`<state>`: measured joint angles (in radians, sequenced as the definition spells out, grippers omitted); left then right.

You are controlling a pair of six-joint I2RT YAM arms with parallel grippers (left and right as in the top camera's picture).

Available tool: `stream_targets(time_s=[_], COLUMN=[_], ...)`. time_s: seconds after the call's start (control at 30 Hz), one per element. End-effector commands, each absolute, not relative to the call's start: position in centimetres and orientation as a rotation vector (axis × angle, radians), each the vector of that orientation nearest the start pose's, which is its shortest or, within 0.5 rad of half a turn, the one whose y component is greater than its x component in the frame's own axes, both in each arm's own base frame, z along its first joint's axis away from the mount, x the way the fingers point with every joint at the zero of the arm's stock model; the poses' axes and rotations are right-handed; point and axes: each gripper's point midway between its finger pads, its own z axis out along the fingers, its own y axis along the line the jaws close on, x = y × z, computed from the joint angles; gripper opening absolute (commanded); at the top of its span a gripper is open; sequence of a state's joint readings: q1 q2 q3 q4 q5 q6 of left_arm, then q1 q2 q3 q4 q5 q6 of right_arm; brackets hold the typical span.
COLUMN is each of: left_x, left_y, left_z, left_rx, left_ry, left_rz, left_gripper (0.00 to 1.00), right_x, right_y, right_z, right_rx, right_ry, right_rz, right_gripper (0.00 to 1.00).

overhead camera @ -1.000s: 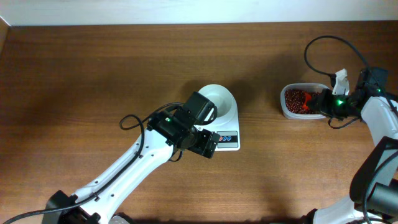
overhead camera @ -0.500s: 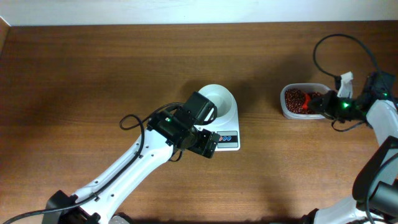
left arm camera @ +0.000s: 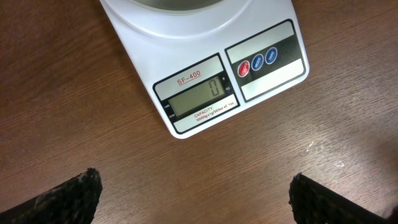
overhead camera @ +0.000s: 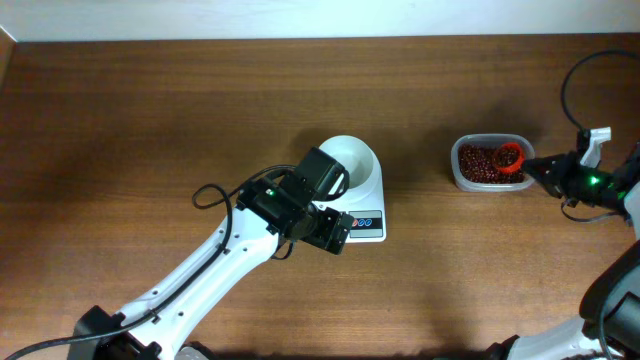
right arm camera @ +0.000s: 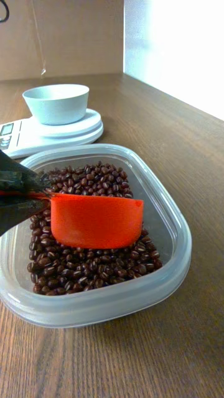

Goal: Scoop item into bowl and weigh 50g on scale
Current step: 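Lift the filled scoop out of the tub with the right gripper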

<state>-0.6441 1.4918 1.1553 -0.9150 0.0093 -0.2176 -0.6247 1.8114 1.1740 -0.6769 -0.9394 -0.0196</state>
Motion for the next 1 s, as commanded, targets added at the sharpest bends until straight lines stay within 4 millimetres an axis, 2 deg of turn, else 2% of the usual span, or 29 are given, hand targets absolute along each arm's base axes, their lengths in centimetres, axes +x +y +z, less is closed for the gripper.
stream_targets(time_s=[0.0, 0.47, 0.57, 0.77, 0.97], left_x=[26.0, 26.0, 26.0, 26.0, 26.0], left_y=[-19.6, -19.6, -19.6, -19.6, -19.6], left_z=[12.1, 12.1, 12.1, 12.1, 12.1], left_rx=[0.599, 0.599, 0.599, 0.599, 0.599], left_ry=[2.773, 2.772, 2.773, 2.772, 2.773], left_rz=[-0.198, -0.198, -0.198, -0.198, -0.198], left_gripper=[0.99, 0.99, 0.99, 0.99, 0.99], right_x=[37.1, 37.2, 37.2, 36.7, 36.4], right_y=[-9.7, -9.0, -9.0, -10.8, -10.7], right_z=[10.4, 11.5, 12.3, 13.6, 16.7], right_rx=[0.584, 0.606, 0.617, 0.648, 0.587], right_ry=[2.307, 2.249, 2.203, 2.1, 1.933], right_rz=[1.13, 1.234, 1.294, 1.345, 1.508], right_gripper=[0.04, 0.04, 0.04, 0.04, 0.04])
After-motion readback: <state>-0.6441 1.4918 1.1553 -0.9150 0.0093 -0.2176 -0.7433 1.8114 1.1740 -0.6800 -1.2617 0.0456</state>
